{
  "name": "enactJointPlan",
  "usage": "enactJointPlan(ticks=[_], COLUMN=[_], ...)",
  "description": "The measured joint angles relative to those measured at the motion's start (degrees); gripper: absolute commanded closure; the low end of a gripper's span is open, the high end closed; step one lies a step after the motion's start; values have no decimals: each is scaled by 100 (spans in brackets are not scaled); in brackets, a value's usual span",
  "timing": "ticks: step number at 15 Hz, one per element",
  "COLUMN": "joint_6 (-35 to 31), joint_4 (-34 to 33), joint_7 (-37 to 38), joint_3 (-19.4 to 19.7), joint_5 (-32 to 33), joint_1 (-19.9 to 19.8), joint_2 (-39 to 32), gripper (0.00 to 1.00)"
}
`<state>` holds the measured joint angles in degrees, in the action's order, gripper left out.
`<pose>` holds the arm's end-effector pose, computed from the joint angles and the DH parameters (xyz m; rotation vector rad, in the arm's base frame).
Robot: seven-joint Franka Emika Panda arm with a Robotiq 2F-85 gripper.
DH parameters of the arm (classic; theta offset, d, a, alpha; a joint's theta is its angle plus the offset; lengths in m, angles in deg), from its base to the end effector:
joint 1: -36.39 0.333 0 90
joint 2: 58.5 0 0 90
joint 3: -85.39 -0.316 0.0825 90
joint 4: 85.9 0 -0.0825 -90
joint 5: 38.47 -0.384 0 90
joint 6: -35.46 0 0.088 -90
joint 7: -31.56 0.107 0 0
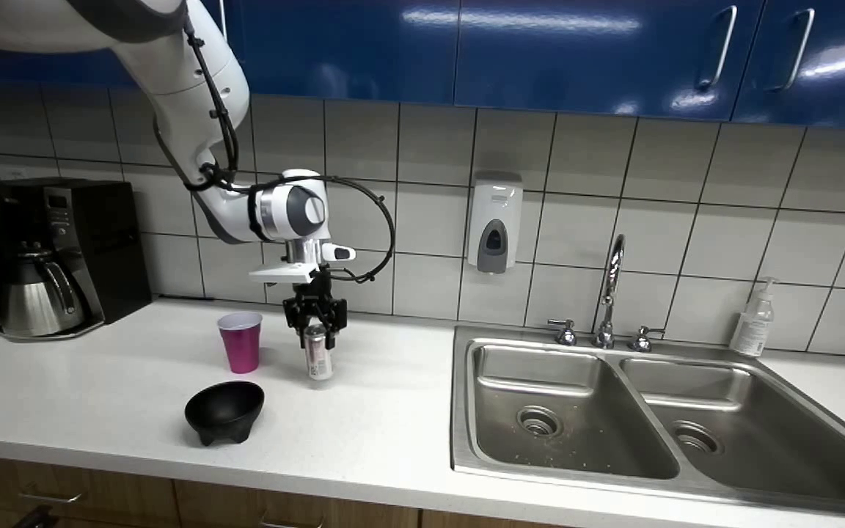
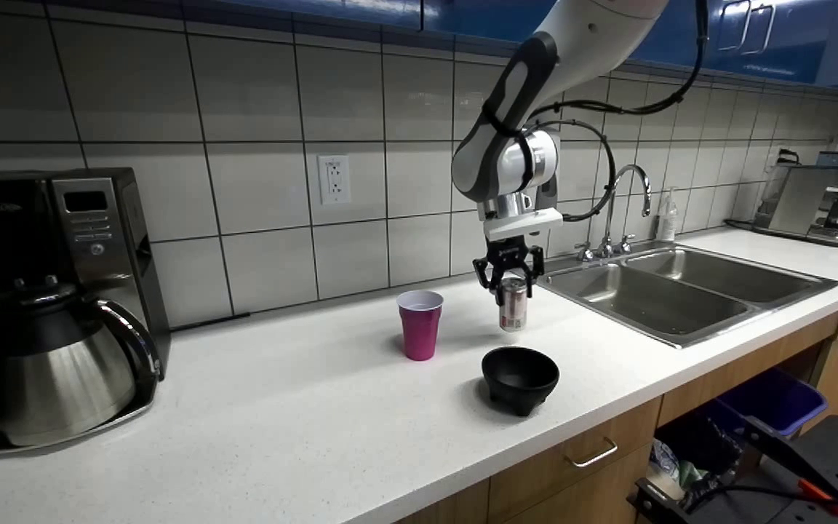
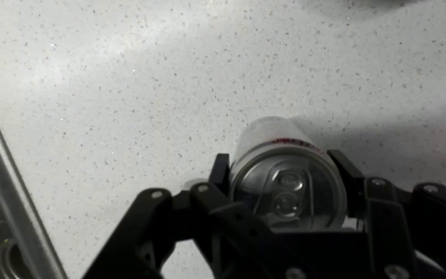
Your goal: Put the can into the black bowl
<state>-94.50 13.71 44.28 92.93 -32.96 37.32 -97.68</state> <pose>0.6462 -0.0713 0.1756 2.9499 -0.3659 -0.2116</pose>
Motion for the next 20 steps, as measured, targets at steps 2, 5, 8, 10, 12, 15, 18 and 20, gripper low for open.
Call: enactJointPlan(ticks=[2, 5, 8, 10, 12, 15, 18, 20], joint_6=[24, 136, 266, 297, 309, 306, 292, 266], joint_4=[192, 641, 1180, 1526, 1848, 2263, 2633, 2819], joint_7=[-10, -69, -150, -201, -245, -295, -371, -421], joint_3=[0, -8, -87, -183, -302, -450, -577, -628], joint_5=[-47, -105, -106, -106, -106, -105, -100, -95], joint_1=[-19, -30, -28, -13, 7, 64, 111, 138], joint_2=[387, 1133, 1891, 2296, 2602, 2873, 3023, 3063], gripper=[60, 60, 60, 60, 60, 60, 60, 60])
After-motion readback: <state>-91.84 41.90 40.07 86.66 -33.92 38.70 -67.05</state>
